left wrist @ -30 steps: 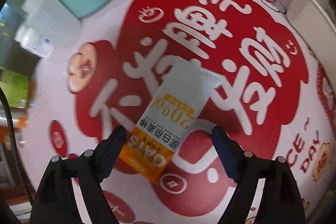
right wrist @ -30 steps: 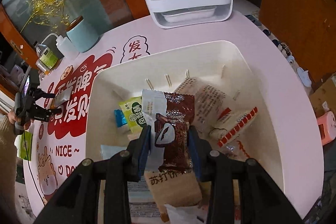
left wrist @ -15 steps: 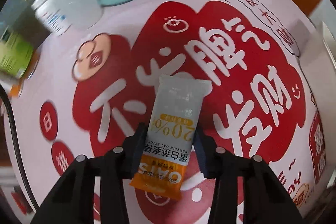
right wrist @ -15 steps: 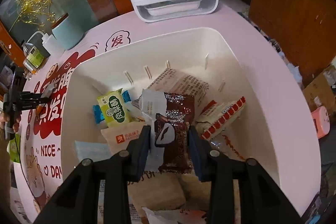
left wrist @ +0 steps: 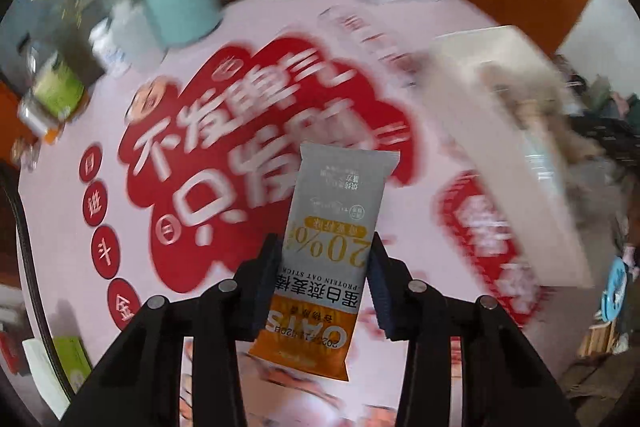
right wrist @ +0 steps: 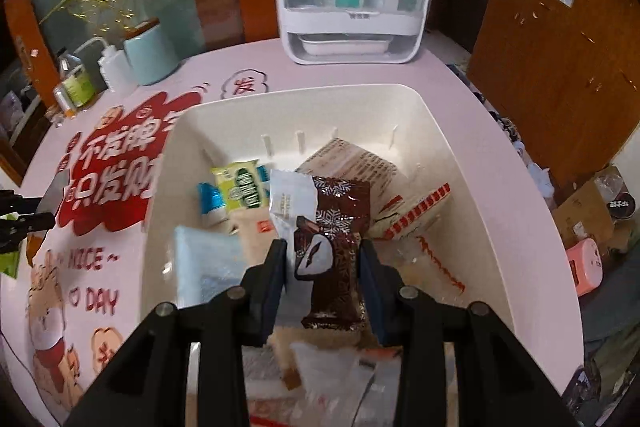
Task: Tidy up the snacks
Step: 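Open the right tool to drop the brown snack into the box, then carry the protein bar over the box with left tool and open it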
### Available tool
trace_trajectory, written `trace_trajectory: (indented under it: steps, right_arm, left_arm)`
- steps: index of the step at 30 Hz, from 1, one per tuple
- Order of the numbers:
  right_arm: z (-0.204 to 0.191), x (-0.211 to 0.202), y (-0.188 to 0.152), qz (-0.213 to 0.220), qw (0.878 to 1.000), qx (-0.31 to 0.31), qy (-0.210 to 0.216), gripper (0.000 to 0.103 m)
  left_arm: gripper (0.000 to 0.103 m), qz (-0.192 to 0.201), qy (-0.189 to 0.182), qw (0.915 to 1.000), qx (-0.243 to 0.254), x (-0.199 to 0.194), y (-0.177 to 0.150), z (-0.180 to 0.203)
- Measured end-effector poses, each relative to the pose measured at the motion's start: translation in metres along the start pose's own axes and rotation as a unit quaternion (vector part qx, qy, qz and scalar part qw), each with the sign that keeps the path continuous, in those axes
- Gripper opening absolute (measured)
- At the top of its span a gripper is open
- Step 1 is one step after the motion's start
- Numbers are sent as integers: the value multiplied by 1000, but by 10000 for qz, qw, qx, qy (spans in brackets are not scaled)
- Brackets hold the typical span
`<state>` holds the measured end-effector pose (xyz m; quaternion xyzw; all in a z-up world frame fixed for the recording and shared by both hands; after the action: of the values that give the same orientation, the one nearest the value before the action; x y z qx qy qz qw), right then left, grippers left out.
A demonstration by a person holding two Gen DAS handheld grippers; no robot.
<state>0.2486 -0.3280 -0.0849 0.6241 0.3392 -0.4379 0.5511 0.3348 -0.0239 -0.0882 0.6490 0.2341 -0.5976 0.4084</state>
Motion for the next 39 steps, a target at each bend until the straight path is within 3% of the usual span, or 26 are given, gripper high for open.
trace_trajectory:
  steps: [7, 14, 17, 20, 28, 39]
  right_arm:
    - [4, -32, -17, 260, 9995, 50, 186, 37]
    - [25, -71, -26, 636, 9975, 182, 245, 39]
    - [33, -83, -28, 831, 9959, 256, 265, 57]
    - [39, -93, -26, 1103, 9927, 329, 349, 61]
    - [46, -88, -7, 1236, 9901, 481, 450, 61]
    - [60, -69, 10, 1393, 9871, 789, 32, 61]
  left_arm:
    - [40, 575, -287, 9974, 322, -65, 20, 102]
    - [40, 833, -411, 9952, 314, -86, 42, 169]
    - [40, 937, -358, 9946, 266, -93, 49, 188]
    - [41, 1089, -191, 9936, 244, -97, 59, 202]
    - [41, 1314, 184, 9911, 113, -88, 99, 230]
    - [42, 925, 282, 9953, -61, -20, 134, 235]
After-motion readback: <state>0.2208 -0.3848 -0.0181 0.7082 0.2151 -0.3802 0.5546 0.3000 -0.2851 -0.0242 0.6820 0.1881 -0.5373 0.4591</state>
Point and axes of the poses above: each gripper's, at about its wrist camera, not at the fingertips, and x roughly the way its jaws point, z to its right, y to its top, the point moved 3 cm from there along x, roughly the way its jaws point, and after that the axes turned 9 degrees about -z, right-handed, at the moved point
